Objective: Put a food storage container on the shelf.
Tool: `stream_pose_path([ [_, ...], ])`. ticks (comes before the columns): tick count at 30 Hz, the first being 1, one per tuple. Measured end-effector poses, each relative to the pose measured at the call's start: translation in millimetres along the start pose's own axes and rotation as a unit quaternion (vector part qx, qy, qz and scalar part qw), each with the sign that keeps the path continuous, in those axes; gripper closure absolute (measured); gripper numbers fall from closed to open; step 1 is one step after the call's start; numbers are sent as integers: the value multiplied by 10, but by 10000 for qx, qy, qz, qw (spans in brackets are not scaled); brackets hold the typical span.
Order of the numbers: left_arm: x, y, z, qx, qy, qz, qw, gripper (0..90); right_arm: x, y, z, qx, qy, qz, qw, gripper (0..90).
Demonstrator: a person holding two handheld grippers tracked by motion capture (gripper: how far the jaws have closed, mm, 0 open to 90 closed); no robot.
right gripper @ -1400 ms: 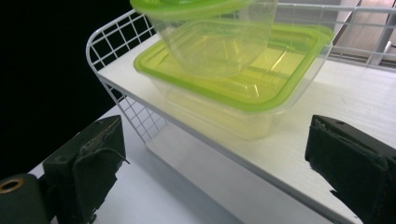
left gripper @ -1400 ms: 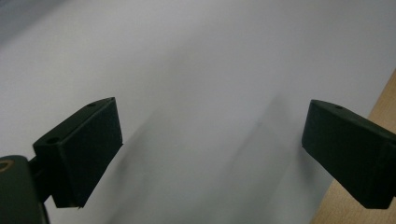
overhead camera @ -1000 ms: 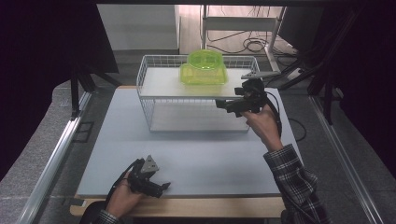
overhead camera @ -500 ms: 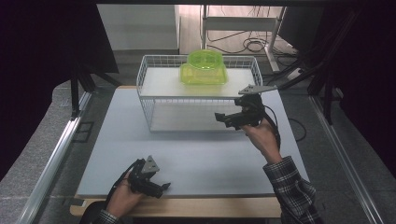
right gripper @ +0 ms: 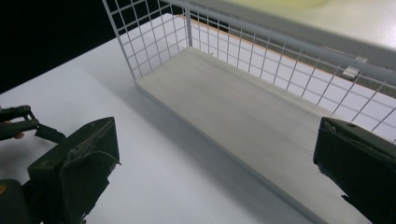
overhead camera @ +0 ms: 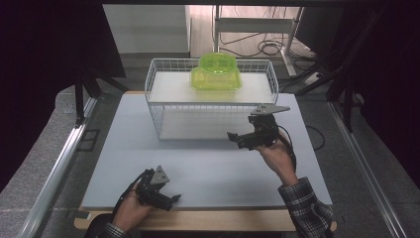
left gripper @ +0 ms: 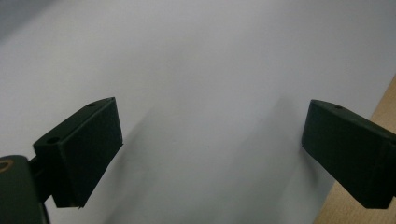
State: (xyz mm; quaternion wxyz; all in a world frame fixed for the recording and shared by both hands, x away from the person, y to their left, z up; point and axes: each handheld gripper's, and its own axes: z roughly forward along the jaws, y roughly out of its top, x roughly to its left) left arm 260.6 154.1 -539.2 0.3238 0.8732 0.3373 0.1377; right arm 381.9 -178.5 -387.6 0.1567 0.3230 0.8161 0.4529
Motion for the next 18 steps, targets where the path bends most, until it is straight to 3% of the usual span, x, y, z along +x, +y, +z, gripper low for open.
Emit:
stream_pose_path([
  [18, 2, -1, -9, -24, -21, -12, 10000, 46, -47, -505, 35, 138, -118, 221, 9996, 0],
])
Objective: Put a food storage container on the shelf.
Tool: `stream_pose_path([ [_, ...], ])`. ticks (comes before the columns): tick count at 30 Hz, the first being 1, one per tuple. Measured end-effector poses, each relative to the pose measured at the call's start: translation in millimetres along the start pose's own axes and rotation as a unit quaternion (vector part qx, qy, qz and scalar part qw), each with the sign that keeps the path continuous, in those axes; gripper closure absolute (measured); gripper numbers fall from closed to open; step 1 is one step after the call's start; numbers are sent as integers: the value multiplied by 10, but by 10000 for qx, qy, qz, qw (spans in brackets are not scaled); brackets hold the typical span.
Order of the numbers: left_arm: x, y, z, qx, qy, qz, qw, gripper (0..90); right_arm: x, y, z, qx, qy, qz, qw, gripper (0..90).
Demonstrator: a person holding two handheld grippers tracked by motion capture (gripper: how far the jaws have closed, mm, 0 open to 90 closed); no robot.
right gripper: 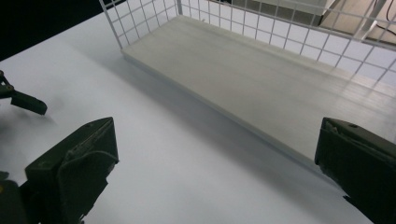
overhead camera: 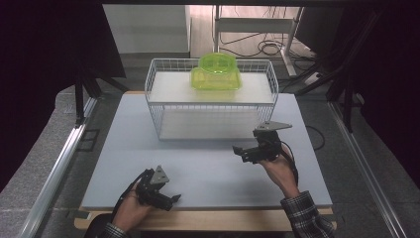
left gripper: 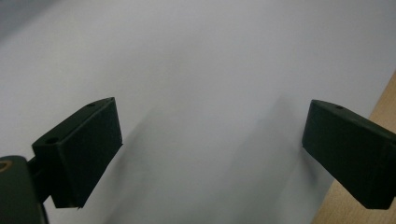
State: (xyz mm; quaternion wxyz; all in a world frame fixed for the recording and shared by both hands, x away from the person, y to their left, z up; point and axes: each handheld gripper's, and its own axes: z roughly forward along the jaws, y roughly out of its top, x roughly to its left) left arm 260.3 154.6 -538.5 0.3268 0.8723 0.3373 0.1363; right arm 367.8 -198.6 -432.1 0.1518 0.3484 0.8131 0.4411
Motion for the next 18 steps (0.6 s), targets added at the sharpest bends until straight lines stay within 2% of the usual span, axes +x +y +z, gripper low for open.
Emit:
stream_pose_path([
  [9, 0, -2, -5, -15, 3, 13, 10000, 46, -6, -145, -112, -20, -116, 23, 9999, 0],
  [18, -3, -5, -4, -26, 23, 50, 10000, 44, -10, -343, -129, 148, -152, -3, 9998, 0],
])
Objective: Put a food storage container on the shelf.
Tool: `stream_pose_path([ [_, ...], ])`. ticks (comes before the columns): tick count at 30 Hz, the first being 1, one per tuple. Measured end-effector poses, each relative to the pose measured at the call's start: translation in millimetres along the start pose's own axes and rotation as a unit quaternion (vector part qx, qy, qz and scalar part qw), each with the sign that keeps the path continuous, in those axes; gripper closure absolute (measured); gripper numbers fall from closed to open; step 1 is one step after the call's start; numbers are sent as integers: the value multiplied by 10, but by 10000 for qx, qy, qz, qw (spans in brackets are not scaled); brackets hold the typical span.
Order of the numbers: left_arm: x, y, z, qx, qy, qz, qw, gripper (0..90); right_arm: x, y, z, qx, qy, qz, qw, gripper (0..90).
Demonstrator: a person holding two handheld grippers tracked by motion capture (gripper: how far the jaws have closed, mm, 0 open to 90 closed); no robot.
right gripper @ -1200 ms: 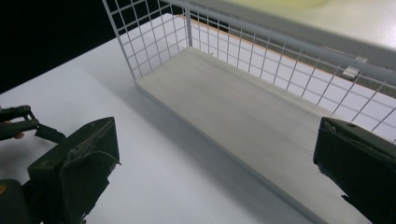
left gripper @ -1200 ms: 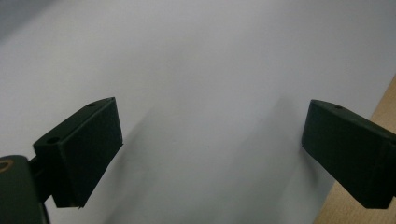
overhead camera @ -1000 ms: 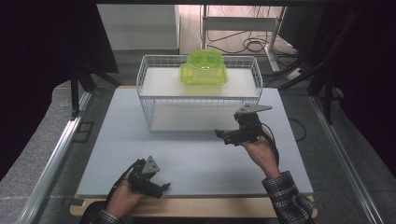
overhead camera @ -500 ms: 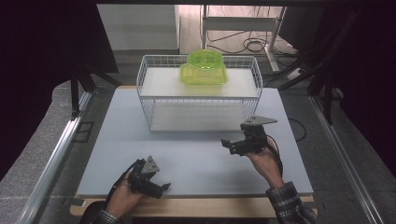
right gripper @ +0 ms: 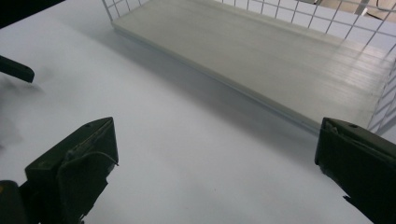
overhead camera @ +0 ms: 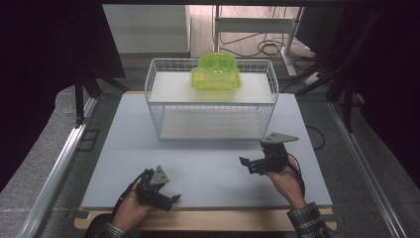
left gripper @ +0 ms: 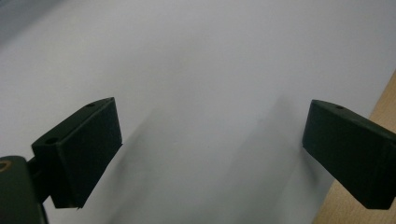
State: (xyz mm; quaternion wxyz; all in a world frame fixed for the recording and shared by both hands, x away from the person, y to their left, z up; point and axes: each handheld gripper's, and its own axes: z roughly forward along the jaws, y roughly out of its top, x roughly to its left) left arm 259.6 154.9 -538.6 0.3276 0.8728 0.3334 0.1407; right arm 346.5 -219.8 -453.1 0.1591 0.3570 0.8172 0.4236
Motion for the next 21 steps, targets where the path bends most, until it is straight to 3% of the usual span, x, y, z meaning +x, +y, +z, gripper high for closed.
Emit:
stream_pose_path([
  [15, -8, -5, 14, 36, 47, 96, 9999, 40, 12, -305, -25, 193, -89, 72, 9997, 0],
  [21, -8, -1, 15, 60, -8, 32, 10000, 40, 33, -423, -13, 315, -144, 47, 9994, 0],
])
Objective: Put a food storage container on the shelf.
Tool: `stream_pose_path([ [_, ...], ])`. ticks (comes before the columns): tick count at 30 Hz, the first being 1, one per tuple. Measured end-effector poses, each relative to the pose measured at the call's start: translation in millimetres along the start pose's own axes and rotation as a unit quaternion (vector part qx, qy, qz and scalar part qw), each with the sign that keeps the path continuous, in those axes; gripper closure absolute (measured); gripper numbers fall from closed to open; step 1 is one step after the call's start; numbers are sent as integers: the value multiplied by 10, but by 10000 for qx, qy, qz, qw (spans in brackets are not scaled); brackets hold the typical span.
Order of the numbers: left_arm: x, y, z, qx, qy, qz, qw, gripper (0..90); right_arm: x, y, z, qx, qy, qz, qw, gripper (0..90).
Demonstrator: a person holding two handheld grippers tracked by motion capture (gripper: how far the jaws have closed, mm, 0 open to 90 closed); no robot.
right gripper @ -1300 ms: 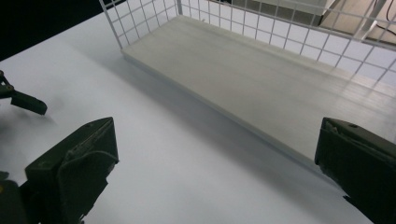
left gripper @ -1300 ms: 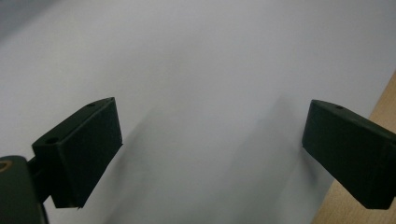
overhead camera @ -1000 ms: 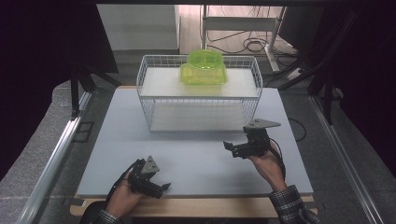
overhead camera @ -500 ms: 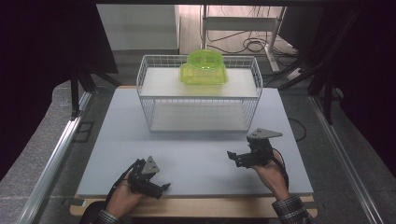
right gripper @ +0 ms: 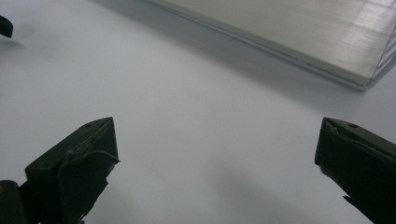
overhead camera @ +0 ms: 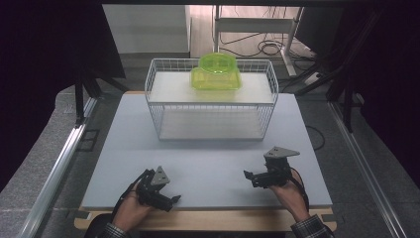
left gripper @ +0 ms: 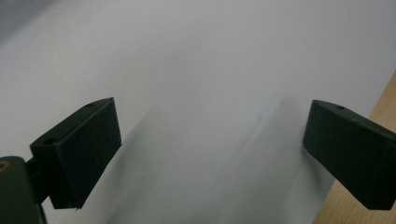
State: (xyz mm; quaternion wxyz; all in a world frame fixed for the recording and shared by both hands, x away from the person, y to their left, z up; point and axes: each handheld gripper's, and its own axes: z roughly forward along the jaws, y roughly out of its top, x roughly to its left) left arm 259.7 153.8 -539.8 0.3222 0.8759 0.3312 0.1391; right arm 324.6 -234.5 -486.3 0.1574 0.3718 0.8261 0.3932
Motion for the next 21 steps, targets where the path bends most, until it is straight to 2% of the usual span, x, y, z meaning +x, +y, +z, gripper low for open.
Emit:
stream_pose_path([
  [11, -8, -2, 9, 19, 5, 0, 10000, 41, 54, -180, 100, 305, 3, -12, 9995, 0],
  [18, -7, 0, 14, 44, -15, -19, 10000, 40, 60, -235, 184, 553, 15, -25, 9985, 0],
  [21, -1, 5, 14, 29, -35, -58, 10000, 39, 53, -236, 187, 557, -3, -46, 9984, 0],
])
